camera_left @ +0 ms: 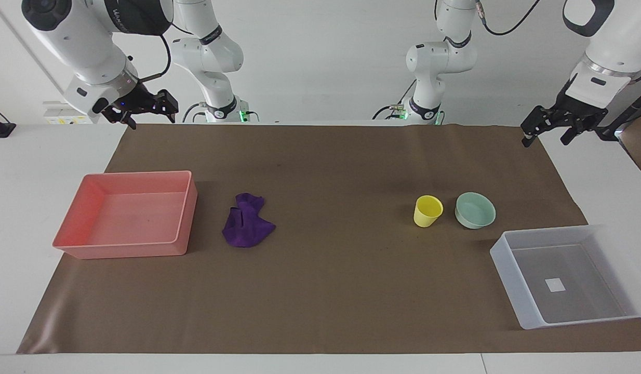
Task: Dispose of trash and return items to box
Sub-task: 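Grasp the green bowl with the left gripper while the right gripper rises, then lift the bowl into the white box while the right gripper grasps the cloth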
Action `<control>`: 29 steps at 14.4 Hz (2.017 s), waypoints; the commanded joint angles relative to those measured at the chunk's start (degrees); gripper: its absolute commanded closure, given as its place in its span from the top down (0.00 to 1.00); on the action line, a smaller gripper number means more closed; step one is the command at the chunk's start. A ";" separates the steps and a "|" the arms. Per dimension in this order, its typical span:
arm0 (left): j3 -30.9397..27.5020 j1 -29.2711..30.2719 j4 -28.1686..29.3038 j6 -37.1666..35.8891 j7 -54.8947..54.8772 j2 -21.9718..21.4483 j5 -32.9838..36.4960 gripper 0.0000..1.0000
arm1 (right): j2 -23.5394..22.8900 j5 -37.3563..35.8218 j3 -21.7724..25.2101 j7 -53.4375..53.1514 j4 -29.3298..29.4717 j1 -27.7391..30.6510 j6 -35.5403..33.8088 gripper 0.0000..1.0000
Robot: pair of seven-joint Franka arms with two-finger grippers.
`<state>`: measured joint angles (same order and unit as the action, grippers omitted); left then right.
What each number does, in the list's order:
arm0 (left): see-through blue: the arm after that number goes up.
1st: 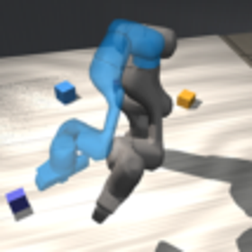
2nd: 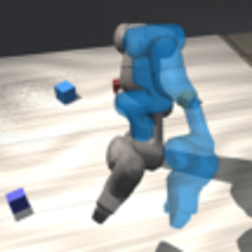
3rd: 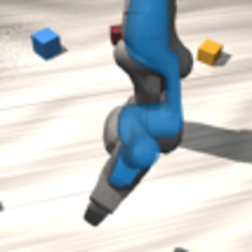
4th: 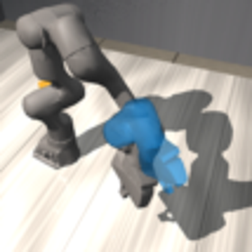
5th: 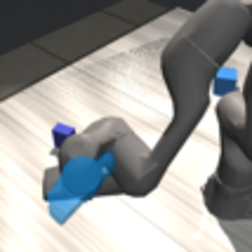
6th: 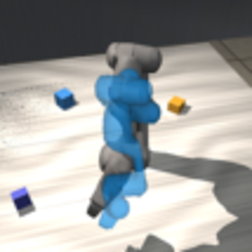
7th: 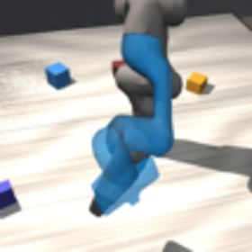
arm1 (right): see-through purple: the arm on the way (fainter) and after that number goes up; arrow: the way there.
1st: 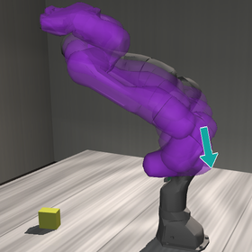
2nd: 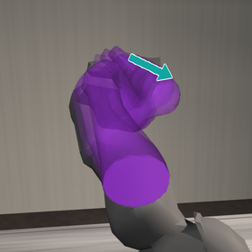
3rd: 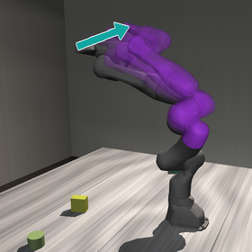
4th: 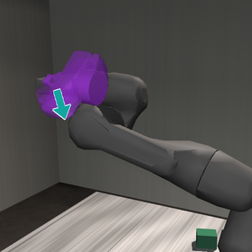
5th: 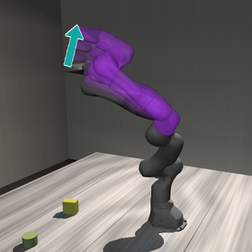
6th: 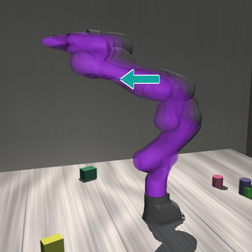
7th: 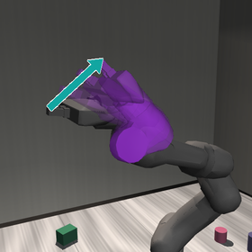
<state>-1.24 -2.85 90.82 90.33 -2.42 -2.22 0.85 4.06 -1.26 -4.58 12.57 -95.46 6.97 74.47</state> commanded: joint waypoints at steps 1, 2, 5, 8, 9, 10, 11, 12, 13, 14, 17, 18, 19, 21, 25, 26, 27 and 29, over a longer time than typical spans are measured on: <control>0.88 -0.67 -1.43 -0.86 -0.03 1.08 0.12 1.00 | 1.21 0.47 -0.17 0.71 -1.39 0.32 0.76 0.99; 0.97 -0.75 -1.00 -0.60 -0.05 0.99 0.20 1.00 | 1.21 0.47 -0.17 0.71 -1.39 0.32 0.76 0.99; 0.89 -0.49 17.53 13.30 2.14 -6.70 0.20 1.00 | 1.21 0.47 -0.17 0.71 -1.39 0.32 0.76 0.99; 0.80 0.47 35.19 30.04 4.87 -9.74 0.20 1.00 | 1.21 0.47 -0.17 0.71 -1.39 0.32 0.76 0.99; 0.97 1.87 36.26 33.38 5.22 -7.47 0.20 1.00 | 1.21 0.47 -0.17 0.71 -1.39 0.32 0.76 0.99; 0.97 1.97 36.45 35.59 5.23 -4.83 0.20 1.00 | 1.21 0.47 -0.17 0.71 -1.39 0.32 0.76 0.99; 0.97 2.06 36.79 37.96 5.05 -1.94 0.20 1.00 | 1.30 0.47 -0.17 0.88 -1.39 0.24 -0.02 0.99; 0.89 1.97 38.71 41.99 4.97 0.62 0.20 1.00 | 2.25 0.47 -0.25 0.71 -1.39 0.06 0.15 0.99; 0.97 1.97 40.47 48.99 5.14 2.47 0.20 1.00 | 2.44 0.47 -0.34 0.53 -1.04 0.06 0.50 0.99; 0.97 1.97 41.27 52.71 5.31 3.97 0.20 0.93 | 3.05 0.47 -0.17 0.70 -0.78 0.49 0.50 0.99; 0.89 1.97 42.33 54.07 5.32 5.12 0.20 0.00 | 4.20 2.47 -0.08 0.53 -1.65 0.41 3.99 0.99; 0.89 2.06 42.42 54.07 5.14 5.12 0.20 0.00 | 4.29 3.36 -0.17 0.53 -2.87 0.06 7.67 0.99; 0.89 2.14 42.42 53.98 4.71 5.04 0.20 0.00 | 3.85 4.50 -0.25 0.36 -4.02 -0.29 10.14 0.99; 0.89 2.23 42.34 53.98 4.79 5.12 0.20 0.00 | 1.05 6.44 -0.34 -0.78 -5.42 -3.44 16.20 0.99; 0.80 2.23 41.63 52.32 5.14 5.12 0.20 0.00 | -6.77 6.44 -0.34 -9.29 -8.42 -10.56 29.56 0.99; 0.80 2.23 41.20 51.27 5.05 5.04 0.20 0.00 | -9.31 6.44 -0.34 -10.36 -8.42 -11.79 32.55 0.99; 0.80 2.15 41.11 50.21 4.88 4.60 0.20 0.00 | -12.21 6.44 -0.34 -11.15 -8.42 -12.41 35.54 0.99; 0.89 2.06 39.18 45.92 5.05 3.81 0.20 0.00 | -16.18 6.44 -0.34 -13.61 -10.08 -14.00 42.65 0.99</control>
<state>-0.30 -0.99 131.20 140.88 2.39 2.80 0.75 -8.99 4.47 -4.96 0.73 -104.77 -6.58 112.53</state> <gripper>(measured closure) 0.965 0.004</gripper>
